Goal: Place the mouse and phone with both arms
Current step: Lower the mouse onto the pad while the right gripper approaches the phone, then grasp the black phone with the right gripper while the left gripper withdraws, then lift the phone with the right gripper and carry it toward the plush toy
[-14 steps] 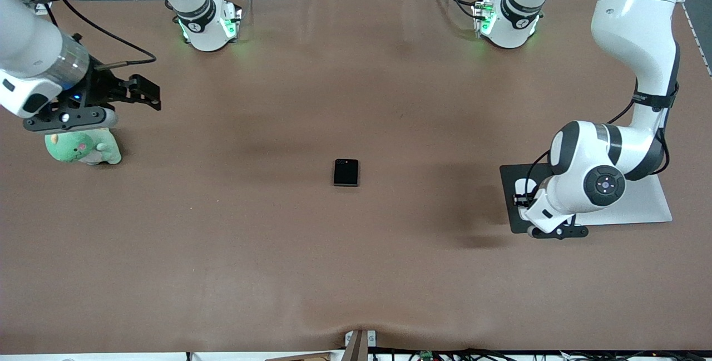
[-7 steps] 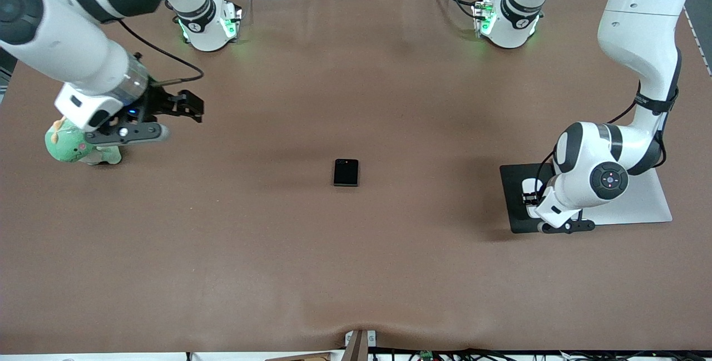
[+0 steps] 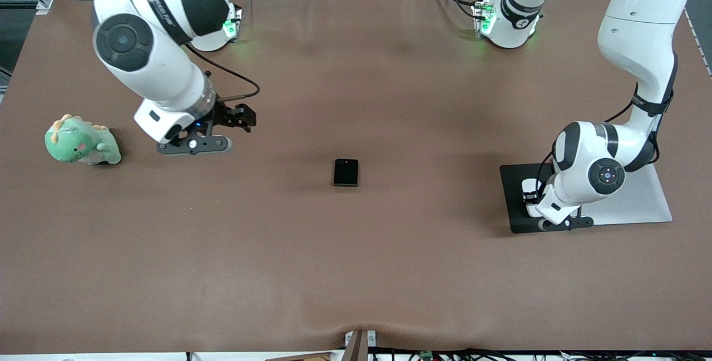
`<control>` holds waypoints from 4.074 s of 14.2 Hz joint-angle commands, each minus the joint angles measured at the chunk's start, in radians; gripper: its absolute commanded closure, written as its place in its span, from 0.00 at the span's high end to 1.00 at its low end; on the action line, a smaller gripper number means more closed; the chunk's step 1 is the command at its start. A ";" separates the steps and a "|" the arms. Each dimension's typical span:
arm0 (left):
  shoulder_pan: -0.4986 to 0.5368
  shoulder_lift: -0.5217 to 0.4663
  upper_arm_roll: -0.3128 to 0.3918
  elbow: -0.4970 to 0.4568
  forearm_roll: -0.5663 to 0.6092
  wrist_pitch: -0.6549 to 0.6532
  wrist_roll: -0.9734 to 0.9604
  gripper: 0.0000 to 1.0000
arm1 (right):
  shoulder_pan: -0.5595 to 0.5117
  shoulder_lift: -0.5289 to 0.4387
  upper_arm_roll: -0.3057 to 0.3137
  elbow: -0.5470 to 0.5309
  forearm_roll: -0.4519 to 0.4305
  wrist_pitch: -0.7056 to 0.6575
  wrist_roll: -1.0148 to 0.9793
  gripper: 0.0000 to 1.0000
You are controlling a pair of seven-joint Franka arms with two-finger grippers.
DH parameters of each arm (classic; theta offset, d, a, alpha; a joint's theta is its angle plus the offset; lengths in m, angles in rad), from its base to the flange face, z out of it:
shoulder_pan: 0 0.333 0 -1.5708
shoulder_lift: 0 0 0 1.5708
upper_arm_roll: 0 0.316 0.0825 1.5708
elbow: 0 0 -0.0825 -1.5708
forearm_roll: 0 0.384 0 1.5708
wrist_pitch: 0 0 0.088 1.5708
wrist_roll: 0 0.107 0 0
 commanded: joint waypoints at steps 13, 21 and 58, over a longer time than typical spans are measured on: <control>0.003 -0.083 -0.029 0.028 0.028 -0.057 -0.018 1.00 | 0.155 0.203 -0.006 0.045 -0.014 0.180 0.157 1.00; 0.006 -0.257 -0.052 0.349 0.013 -0.522 -0.010 1.00 | 0.243 0.360 -0.006 0.071 -0.017 0.350 0.206 1.00; -0.131 -0.671 0.061 0.251 -0.090 -0.809 0.080 1.00 | 0.298 0.602 -0.016 0.146 -0.158 0.602 0.444 0.00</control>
